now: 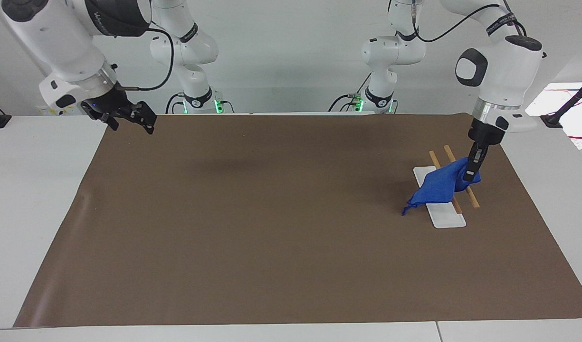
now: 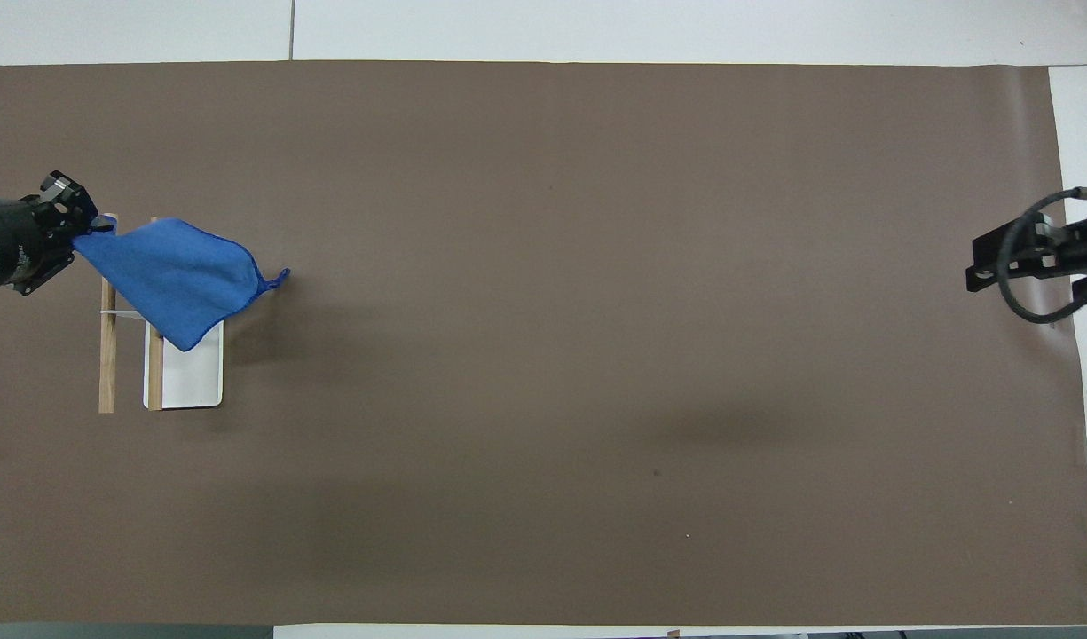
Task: Right arm passes towel to left arm to hang
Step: 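Drape the towel over the wooden bar with the left gripper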
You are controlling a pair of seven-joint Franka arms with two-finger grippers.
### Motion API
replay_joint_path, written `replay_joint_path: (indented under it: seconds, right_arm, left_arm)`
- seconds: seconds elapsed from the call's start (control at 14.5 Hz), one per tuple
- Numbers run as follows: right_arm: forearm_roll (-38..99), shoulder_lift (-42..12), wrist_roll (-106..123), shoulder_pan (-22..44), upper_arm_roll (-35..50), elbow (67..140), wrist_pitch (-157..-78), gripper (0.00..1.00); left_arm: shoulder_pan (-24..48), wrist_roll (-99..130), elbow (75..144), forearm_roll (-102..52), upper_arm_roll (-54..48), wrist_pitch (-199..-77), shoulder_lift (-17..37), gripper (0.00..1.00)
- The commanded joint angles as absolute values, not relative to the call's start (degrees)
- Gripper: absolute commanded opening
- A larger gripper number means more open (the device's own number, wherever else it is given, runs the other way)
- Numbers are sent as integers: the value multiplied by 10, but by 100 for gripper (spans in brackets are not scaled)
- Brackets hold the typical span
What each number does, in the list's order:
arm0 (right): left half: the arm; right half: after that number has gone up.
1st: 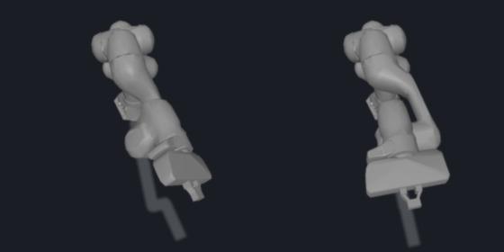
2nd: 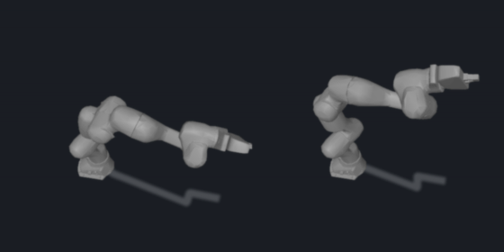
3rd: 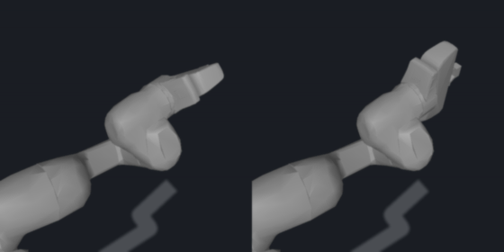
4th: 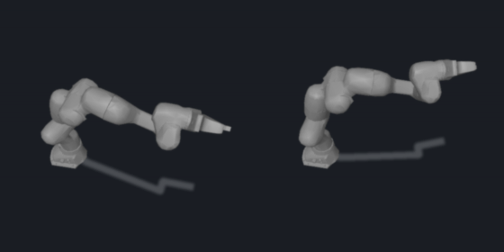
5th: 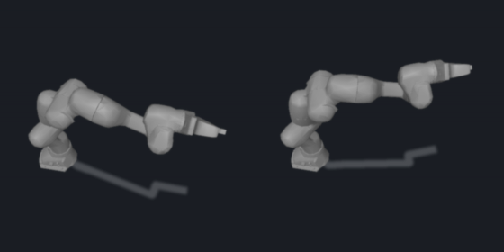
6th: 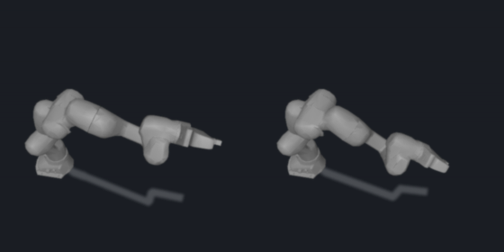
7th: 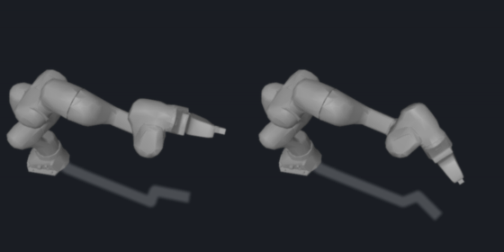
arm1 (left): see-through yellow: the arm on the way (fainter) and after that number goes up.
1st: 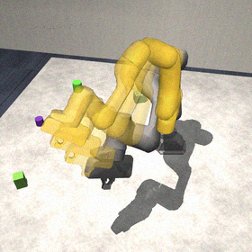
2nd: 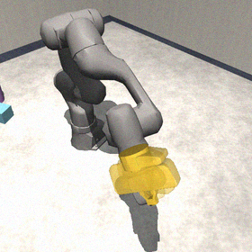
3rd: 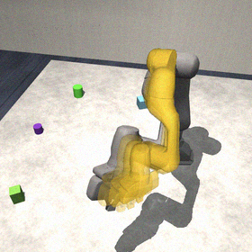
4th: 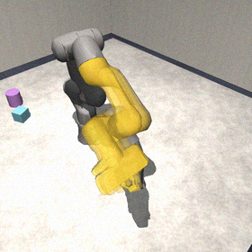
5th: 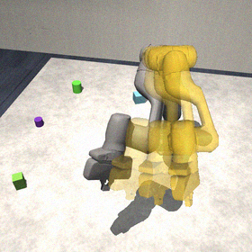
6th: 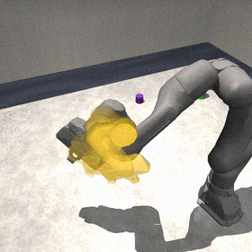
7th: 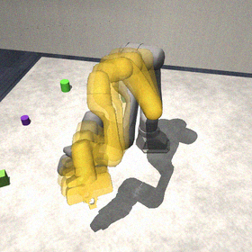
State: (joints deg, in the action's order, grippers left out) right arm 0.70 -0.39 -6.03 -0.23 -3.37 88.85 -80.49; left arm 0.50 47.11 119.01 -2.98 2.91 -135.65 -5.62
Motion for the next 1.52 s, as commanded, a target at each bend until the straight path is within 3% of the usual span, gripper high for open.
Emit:
replay_joint_path:
  seconds: [0.0,0.28,0.69,0.83,0.9,1.1,1.45]
  right_arm:
    - [-4,33,-33,-4,-42,963,-843,100]
    - [-10,31,-18,3,-58,960,-845,100]
    - [-11,33,8,-8,-58,959,-846,100]
    - [-9,30,8,-3,-57,950,-846,100]
    - [-10,31,8,-1,-55,950,-846,100]
    - [-10,33,7,-2,-54,949,-846,100]
    - [-15,34,9,-3,-54,950,-846,100]
  left_arm:
    - [-36,492,1232,-14,26,-1384,-85,0]
    - [-101,492,1324,-14,25,-1482,-126,0]
    - [-118,491,1338,-14,24,-1503,-120,0]
    - [-119,487,1338,-14,25,-1497,-113,93]
    - [-120,484,1336,-14,25,-1491,-113,100]
    - [-120,481,1309,-14,25,-1472,-99,100]
    - [-106,379,1178,-13,21,-1317,-60,100]
